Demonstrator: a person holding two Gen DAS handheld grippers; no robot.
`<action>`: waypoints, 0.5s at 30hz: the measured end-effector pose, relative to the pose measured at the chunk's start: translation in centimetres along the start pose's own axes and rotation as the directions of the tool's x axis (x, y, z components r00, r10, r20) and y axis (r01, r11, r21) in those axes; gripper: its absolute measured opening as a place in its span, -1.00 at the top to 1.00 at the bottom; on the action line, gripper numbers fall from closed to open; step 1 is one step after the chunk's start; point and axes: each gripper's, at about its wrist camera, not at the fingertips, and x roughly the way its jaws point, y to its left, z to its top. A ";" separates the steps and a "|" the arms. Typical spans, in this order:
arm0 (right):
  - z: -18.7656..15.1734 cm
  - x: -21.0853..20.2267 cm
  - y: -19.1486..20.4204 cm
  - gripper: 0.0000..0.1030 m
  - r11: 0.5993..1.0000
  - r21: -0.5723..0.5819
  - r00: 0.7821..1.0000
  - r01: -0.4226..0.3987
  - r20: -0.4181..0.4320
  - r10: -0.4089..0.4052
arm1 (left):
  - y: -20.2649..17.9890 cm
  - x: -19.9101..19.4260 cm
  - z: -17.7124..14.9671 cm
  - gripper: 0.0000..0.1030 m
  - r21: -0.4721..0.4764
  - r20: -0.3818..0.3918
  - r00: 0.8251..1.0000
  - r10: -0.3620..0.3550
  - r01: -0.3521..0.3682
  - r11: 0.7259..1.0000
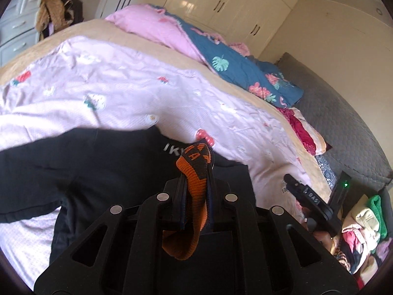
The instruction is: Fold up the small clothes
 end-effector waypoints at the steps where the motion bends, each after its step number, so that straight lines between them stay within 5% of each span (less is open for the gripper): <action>1: 0.0 0.0 0.1 -0.08 1.000 -0.002 1.000 -0.001 -0.002 0.001 | 0.4 0.4 -0.3 0.89 -0.008 -0.015 1.000 0.008 -0.008 1.000; 15: -2.2 1.6 4.8 -0.15 0.986 -0.158 0.996 -0.045 -0.080 0.032 | 4.0 3.0 -1.9 0.86 -0.021 -0.078 0.989 0.127 -0.129 0.991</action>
